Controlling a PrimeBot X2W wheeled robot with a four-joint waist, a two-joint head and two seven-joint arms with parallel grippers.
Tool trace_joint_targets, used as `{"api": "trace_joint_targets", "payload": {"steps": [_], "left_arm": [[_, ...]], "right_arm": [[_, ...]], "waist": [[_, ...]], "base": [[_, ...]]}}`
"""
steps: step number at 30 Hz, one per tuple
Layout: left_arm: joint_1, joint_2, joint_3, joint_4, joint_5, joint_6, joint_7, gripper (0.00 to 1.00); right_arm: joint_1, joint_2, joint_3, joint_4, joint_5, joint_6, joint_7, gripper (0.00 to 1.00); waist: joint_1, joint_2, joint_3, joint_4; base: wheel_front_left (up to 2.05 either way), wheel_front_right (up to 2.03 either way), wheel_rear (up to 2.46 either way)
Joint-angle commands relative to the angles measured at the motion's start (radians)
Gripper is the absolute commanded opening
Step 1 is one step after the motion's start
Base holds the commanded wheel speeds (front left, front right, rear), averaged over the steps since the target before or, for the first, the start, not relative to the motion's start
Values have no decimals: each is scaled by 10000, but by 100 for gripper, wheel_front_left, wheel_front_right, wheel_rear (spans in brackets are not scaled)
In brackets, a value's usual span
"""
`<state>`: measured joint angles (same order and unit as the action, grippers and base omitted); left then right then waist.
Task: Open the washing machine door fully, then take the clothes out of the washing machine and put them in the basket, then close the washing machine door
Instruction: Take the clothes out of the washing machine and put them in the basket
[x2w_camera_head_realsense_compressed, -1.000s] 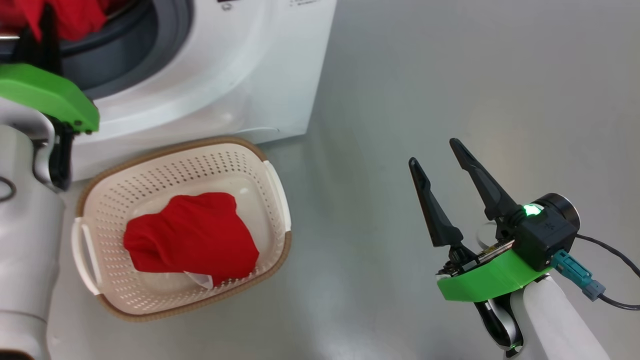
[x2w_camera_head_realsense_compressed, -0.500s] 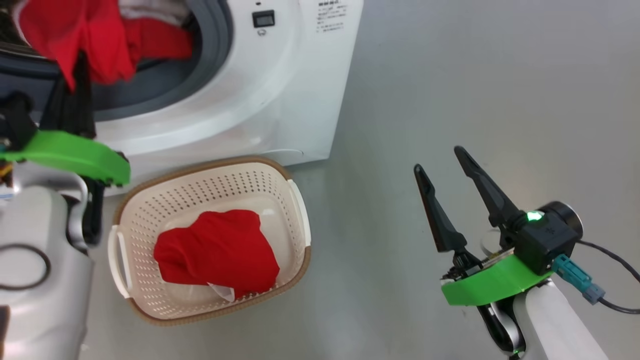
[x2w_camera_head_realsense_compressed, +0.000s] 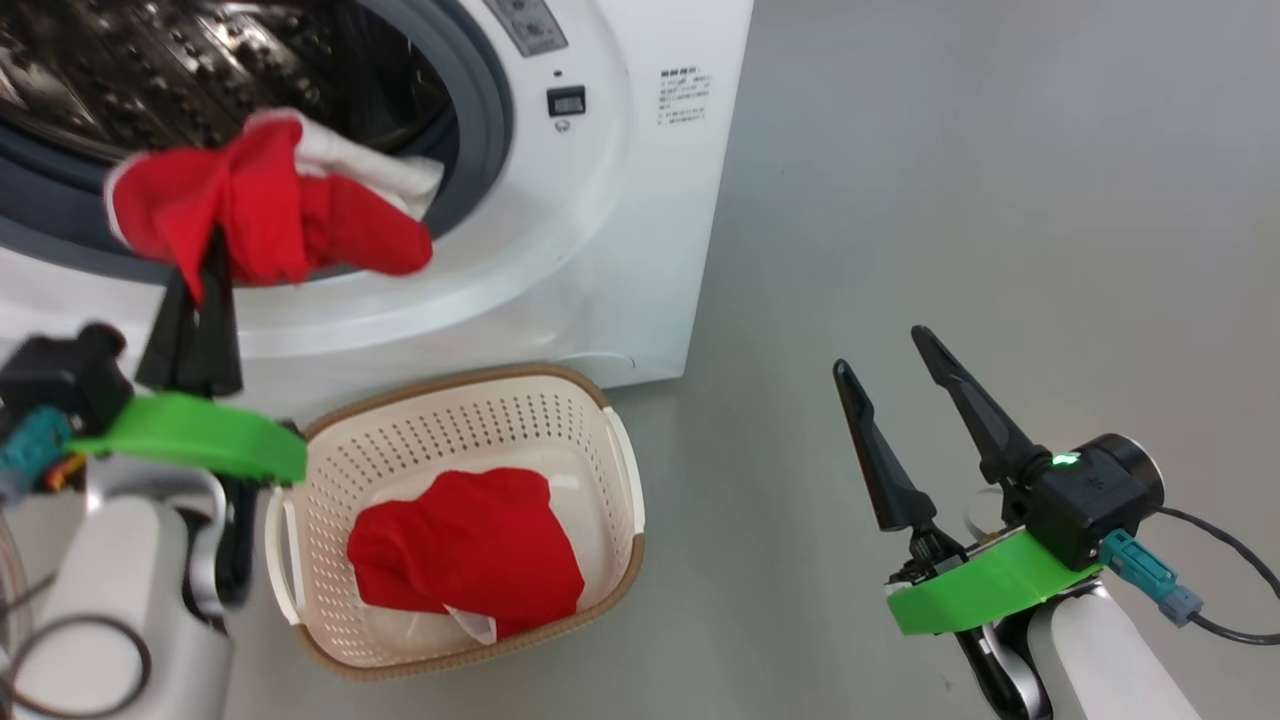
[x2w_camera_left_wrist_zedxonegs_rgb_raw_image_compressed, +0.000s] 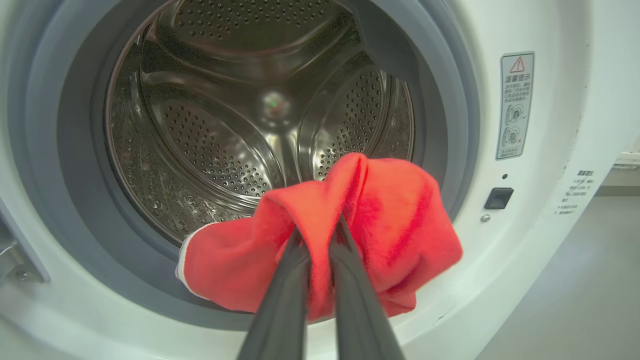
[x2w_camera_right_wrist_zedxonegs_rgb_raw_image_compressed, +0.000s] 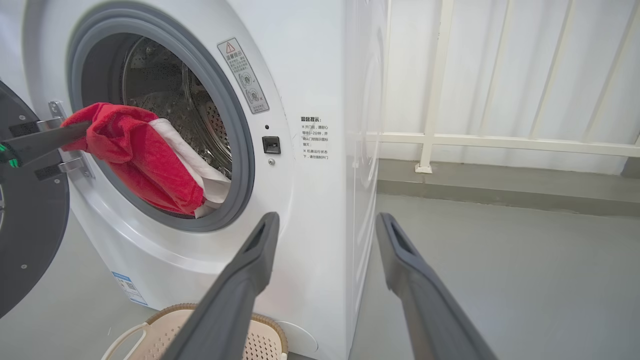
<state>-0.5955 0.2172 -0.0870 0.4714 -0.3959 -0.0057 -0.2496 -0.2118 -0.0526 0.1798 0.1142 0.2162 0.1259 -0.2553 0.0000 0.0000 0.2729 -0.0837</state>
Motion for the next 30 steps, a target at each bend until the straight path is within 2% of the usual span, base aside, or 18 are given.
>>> {"api": "trace_joint_targets", "payload": {"steps": [1,13,19,24,30], "left_arm": [[290,310,363,-494,-25,107,-121,0],[1942,-147,269,-2754,-229,589,90,0],[2679,-367,-31,-3577,-329,719,572,0],[2872,-629,-285,-3261,-585,642,897,0],[2581,-859,-389,-1710,-969,408,1022,0]], "right_arm": [[69,24,205,-227,-10,48,-65,100],[370,24,-21,-274,-21,48,-65,100],[434,24,6,-312,16,48,-65,100],[414,24,62,-317,38,48,-65,100],[378,24,168,-283,39,48,-65,100]], "waist": [[0,0,-249,55],[0,0,-666,386],[0,0,-672,485],[0,0,-610,482],[0,0,-549,367]], "base": [[0,0,0],[0,0,0],[0,0,0],[0,0,0],[0,0,0]]}}
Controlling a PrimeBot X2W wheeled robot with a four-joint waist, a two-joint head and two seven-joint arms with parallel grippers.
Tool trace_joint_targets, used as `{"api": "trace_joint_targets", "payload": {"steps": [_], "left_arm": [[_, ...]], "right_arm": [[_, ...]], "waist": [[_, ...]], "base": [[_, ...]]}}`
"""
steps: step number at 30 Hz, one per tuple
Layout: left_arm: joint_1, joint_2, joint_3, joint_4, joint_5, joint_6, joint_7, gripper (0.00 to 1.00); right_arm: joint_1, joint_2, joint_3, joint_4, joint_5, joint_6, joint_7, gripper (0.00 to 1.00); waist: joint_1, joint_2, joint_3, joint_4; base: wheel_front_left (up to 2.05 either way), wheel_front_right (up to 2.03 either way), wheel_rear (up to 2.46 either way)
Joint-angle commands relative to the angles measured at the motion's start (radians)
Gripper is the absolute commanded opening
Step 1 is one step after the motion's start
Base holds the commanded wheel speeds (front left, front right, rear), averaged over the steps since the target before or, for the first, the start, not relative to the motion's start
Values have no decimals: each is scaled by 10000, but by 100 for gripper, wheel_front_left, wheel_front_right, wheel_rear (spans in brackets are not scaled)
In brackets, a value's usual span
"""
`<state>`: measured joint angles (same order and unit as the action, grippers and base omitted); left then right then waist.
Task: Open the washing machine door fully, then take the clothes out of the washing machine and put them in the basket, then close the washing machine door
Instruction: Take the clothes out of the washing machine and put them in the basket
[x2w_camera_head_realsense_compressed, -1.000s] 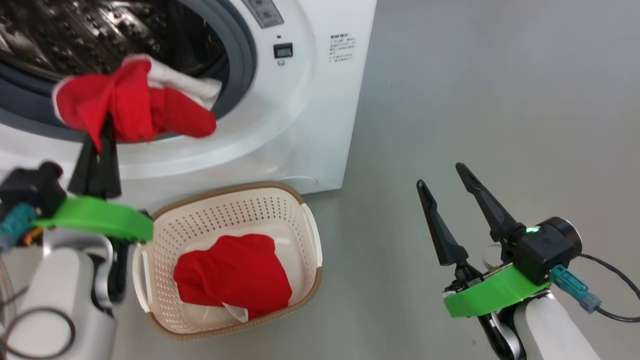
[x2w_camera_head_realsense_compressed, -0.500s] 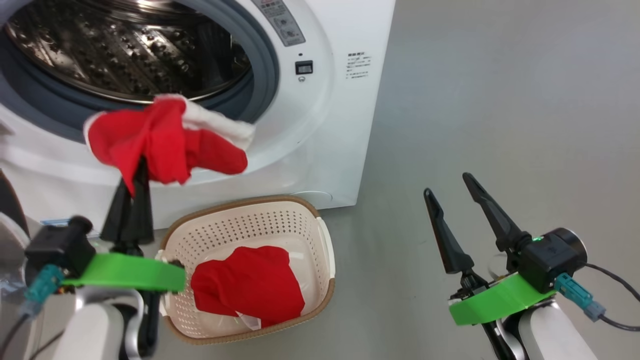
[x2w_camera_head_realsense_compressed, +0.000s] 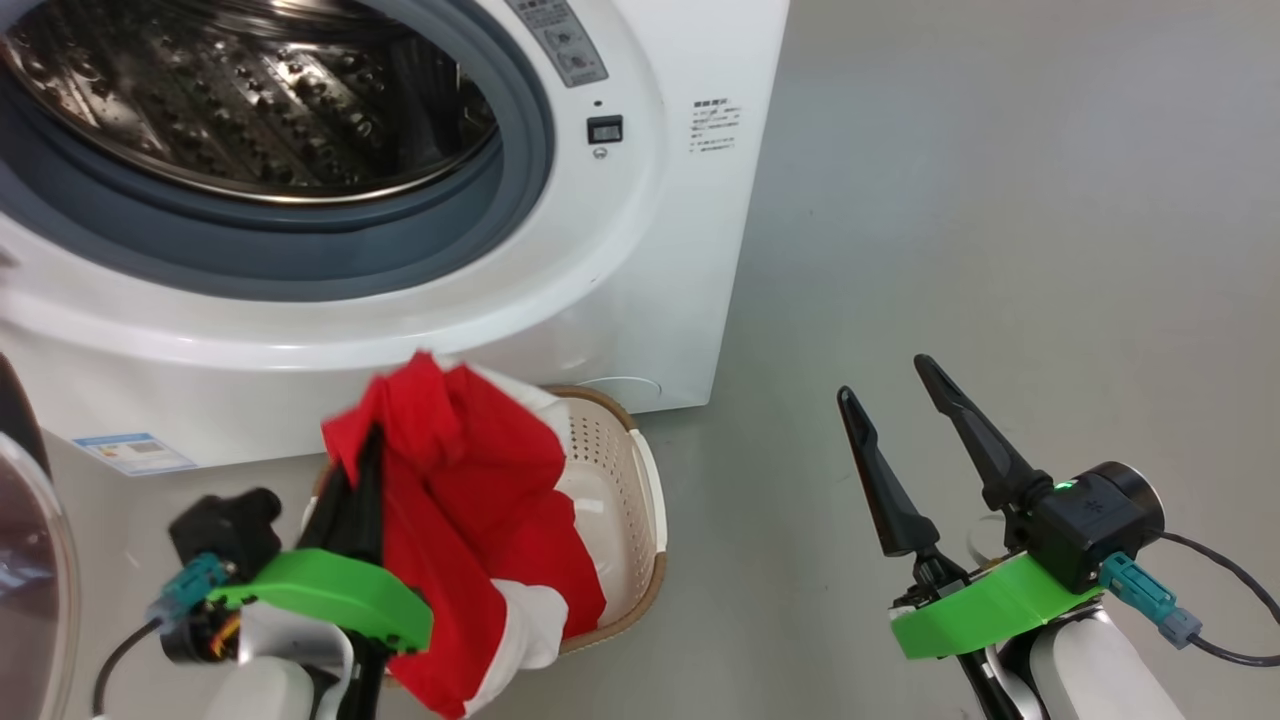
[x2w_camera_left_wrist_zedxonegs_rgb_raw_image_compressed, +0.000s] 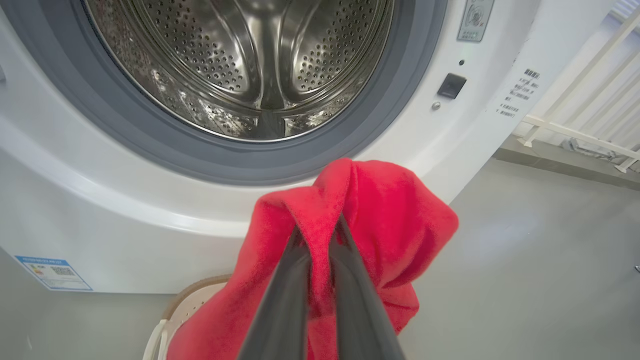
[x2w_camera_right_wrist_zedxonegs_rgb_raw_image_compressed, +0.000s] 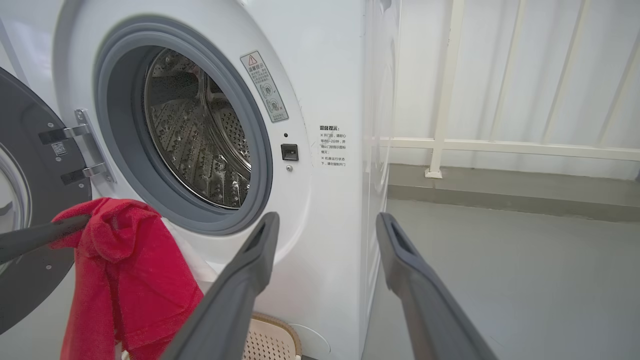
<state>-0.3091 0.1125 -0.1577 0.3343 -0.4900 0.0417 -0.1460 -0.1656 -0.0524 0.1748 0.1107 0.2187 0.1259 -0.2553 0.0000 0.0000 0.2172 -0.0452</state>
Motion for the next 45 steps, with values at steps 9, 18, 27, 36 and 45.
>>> {"api": "trace_joint_targets", "payload": {"steps": [9,18,27,36,45], "left_arm": [[-1161,-101,361,2920,-823,-577,263,0],[-2596,38,309,5931,-915,-819,376,0],[-3972,165,200,8110,-999,-1101,703,0],[-4551,278,-32,9127,-944,-1286,856,0],[-4624,339,-143,9423,-1050,-1424,1068,15]], "right_arm": [[-160,22,309,-223,31,48,-65,100],[-425,22,306,-289,-50,48,-65,100],[-766,22,297,-370,-97,48,-65,100],[-995,22,389,-408,22,48,-65,100],[-1118,22,448,-353,120,48,-65,100]], "waist": [[0,0,287,-275],[0,0,1129,-488],[0,0,1972,-694],[0,0,2524,-932],[0,0,2715,-1051]], "base": [[0,0,0],[0,0,0],[0,0,0],[0,0,0],[0,0,0]]}}
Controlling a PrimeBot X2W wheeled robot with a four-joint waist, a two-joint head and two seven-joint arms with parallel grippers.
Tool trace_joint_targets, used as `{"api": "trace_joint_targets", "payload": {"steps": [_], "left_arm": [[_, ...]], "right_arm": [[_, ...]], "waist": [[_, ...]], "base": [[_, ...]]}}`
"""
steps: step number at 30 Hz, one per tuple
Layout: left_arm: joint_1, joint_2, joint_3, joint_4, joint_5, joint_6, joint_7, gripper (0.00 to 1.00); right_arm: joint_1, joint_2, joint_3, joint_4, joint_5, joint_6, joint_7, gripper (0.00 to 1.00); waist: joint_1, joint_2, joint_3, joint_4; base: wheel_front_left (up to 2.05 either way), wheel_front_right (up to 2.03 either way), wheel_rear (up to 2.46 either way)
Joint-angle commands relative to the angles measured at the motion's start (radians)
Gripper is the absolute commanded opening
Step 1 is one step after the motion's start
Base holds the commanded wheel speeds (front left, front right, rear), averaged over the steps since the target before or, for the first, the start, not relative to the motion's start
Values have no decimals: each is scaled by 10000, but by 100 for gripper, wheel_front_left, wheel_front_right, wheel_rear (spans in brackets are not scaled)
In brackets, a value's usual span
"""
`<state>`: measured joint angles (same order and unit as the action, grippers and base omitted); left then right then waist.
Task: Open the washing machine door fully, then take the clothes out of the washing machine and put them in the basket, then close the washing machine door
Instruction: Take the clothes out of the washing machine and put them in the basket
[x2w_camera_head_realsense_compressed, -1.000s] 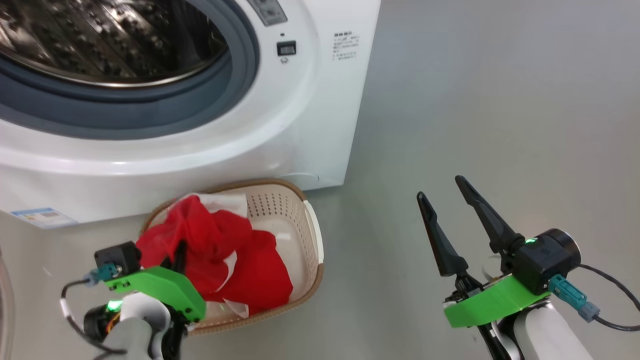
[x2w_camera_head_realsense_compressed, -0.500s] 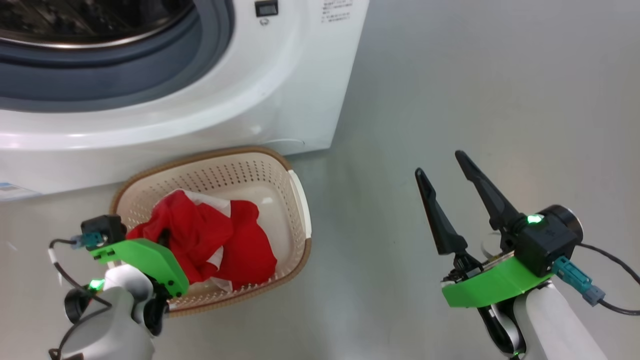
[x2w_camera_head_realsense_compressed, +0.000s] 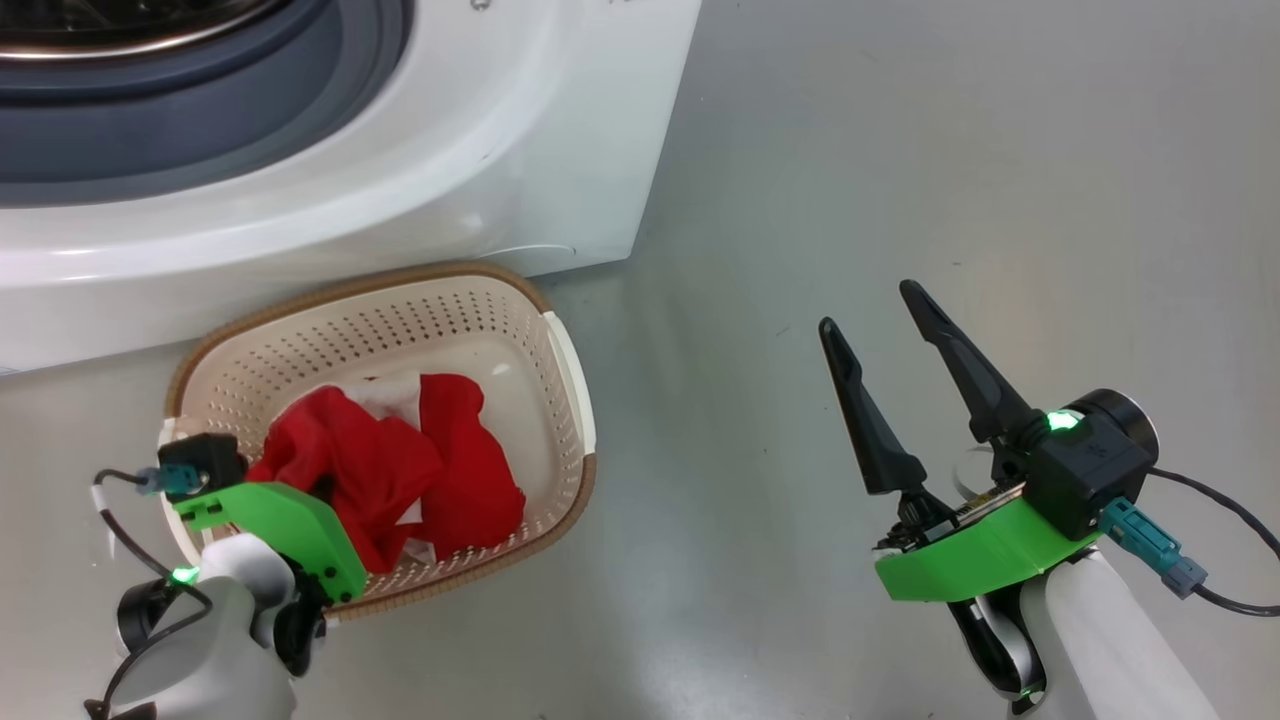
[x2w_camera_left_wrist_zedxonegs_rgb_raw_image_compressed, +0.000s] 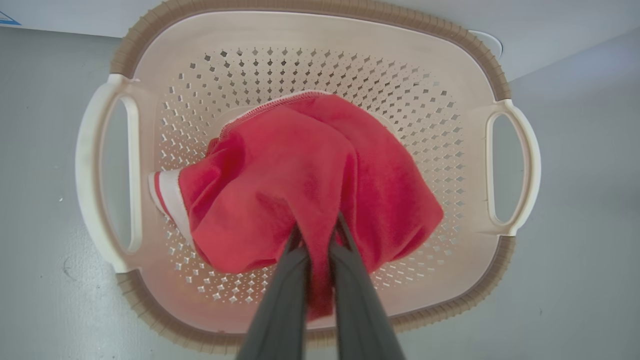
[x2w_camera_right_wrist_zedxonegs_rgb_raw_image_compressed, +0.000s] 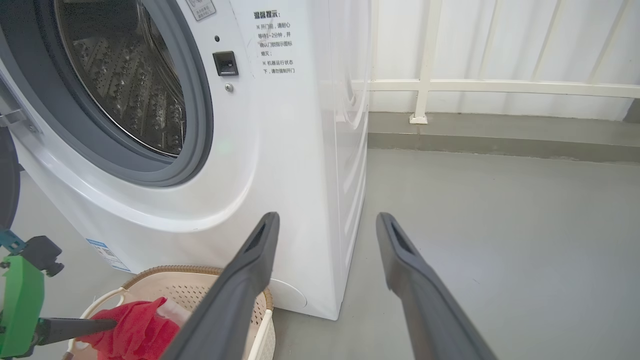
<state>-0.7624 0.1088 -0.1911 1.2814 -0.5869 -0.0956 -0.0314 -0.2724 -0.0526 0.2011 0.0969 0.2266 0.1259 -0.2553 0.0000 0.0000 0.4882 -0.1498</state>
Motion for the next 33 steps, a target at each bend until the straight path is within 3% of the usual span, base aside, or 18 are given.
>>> {"api": "trace_joint_targets", "payload": {"steps": [1,2,3,14,23,33], "left_arm": [[-98,371,178,-38,-86,-63,-119,32],[-107,366,157,-30,-79,-71,-182,43],[-116,365,134,-23,-64,-68,-281,100],[-131,193,-112,-87,97,-65,-1756,100],[45,188,-19,-1326,218,-168,-2292,100],[1966,80,932,-5666,1242,275,-2302,100]], "right_arm": [[-63,24,178,-200,45,48,-65,100],[-72,24,166,-186,47,48,-65,100],[-75,24,153,-175,47,48,-65,100],[-75,24,20,173,2,48,-65,100],[34,24,-145,290,-172,48,-65,100],[334,24,-693,365,-273,48,-65,100]], "waist": [[0,0,7,-5],[0,0,9,-2],[0,0,5,6],[0,0,-394,256],[0,0,-943,611],[0,0,-1885,917]], "base": [[0,0,0],[0,0,0],[0,0,0],[0,0,0],[0,0,0],[0,0,0]]}}
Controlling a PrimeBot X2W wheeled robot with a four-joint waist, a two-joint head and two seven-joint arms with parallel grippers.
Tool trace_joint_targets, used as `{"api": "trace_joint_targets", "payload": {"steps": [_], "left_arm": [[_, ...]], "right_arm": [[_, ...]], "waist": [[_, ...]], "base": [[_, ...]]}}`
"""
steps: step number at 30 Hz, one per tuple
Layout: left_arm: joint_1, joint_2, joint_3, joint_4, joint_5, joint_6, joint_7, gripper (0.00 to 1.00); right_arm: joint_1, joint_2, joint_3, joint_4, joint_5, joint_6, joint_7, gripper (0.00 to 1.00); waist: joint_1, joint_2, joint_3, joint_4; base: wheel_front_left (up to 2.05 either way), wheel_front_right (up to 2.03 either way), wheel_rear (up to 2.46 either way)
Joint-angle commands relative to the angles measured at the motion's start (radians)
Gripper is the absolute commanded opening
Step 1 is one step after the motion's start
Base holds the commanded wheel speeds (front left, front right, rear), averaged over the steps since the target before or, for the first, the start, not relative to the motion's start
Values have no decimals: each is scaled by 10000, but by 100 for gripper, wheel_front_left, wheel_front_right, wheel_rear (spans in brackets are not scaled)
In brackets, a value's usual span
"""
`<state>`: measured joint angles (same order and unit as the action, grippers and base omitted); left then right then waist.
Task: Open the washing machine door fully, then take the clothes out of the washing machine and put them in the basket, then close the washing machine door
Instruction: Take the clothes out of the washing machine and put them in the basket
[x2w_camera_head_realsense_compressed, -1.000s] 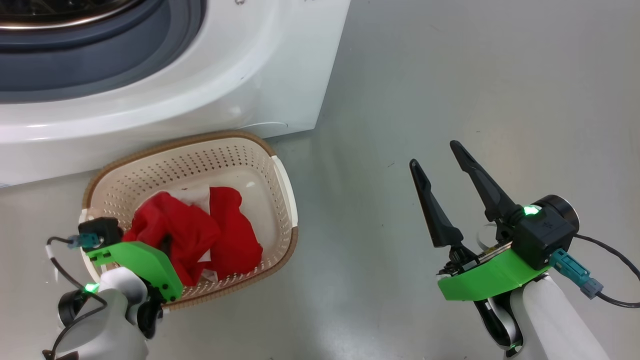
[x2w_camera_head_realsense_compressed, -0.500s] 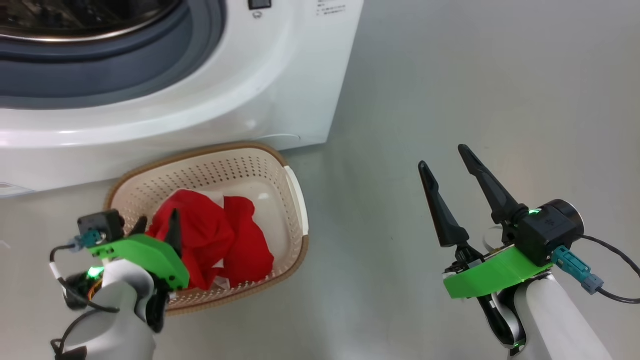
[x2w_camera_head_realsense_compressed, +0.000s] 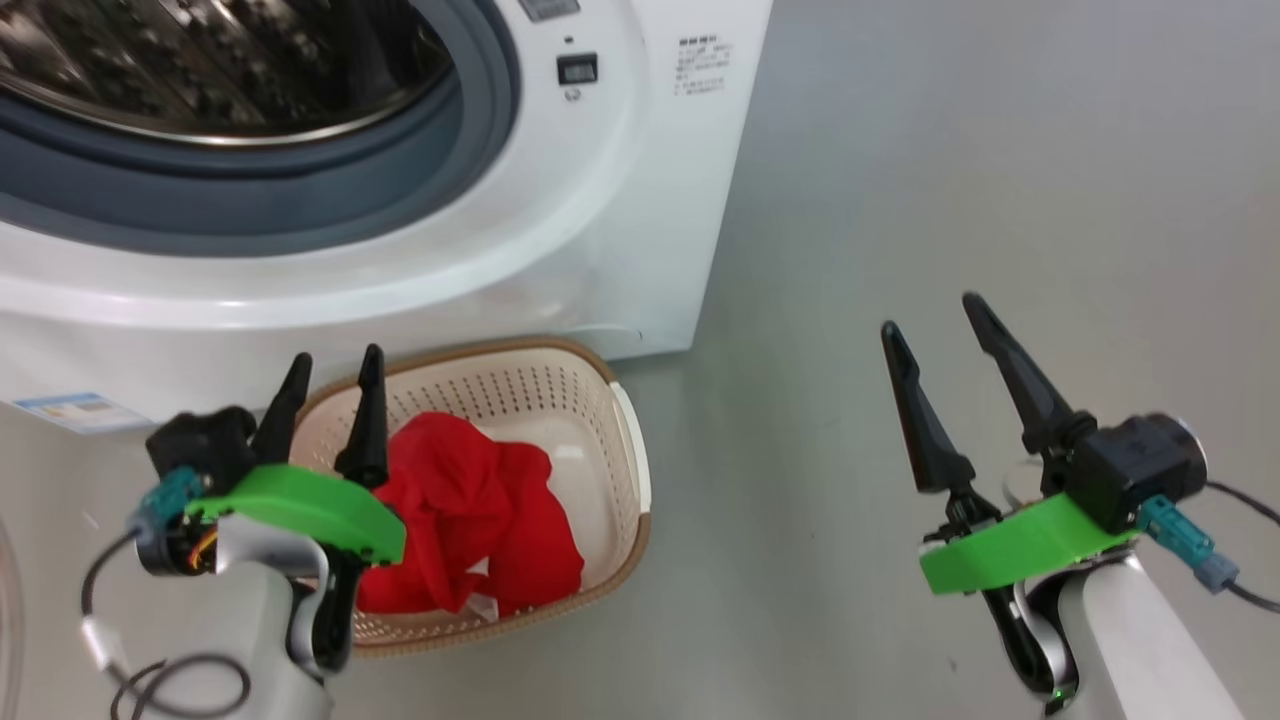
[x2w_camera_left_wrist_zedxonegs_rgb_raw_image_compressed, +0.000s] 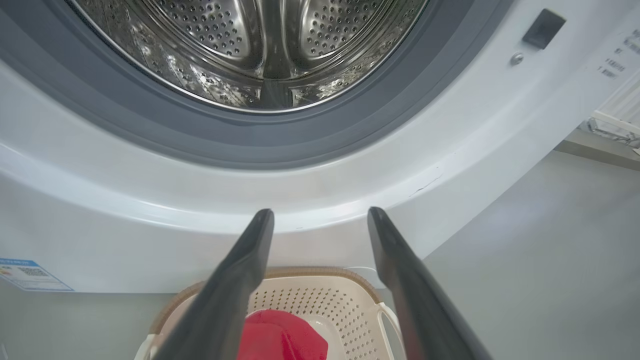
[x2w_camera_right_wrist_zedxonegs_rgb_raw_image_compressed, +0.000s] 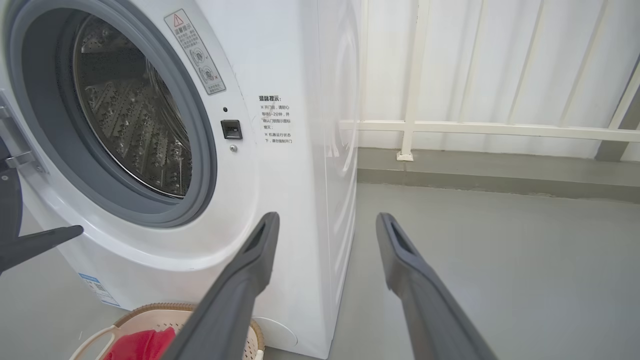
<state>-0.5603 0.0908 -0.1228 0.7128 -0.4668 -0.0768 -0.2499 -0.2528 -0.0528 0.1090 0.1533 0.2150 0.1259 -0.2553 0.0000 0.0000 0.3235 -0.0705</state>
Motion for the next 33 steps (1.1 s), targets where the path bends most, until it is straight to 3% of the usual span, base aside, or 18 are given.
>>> {"api": "trace_joint_targets", "payload": {"steps": [1,7,12,22,33], "left_arm": [[199,241,354,-470,192,101,-116,100],[1635,49,981,-3109,1035,323,-117,100],[2591,-123,1168,-4406,1527,473,-117,100],[4106,-292,1587,-5787,1789,553,-118,100],[5542,-333,2052,-6231,1884,801,-118,100]], "right_arm": [[176,26,175,-184,-169,48,-65,100],[399,26,35,-136,-177,48,-65,100],[606,26,-77,-80,-189,48,-65,100],[1149,26,-343,-374,-220,48,-65,100],[2144,26,-614,-579,-197,48,-65,100]], "waist": [[0,0,-342,137],[0,0,-919,165],[0,0,-1364,201],[0,0,-2107,228],[0,0,-3187,140]], "base": [[0,0,0],[0,0,0],[0,0,0],[0,0,0],[0,0,0]]}}
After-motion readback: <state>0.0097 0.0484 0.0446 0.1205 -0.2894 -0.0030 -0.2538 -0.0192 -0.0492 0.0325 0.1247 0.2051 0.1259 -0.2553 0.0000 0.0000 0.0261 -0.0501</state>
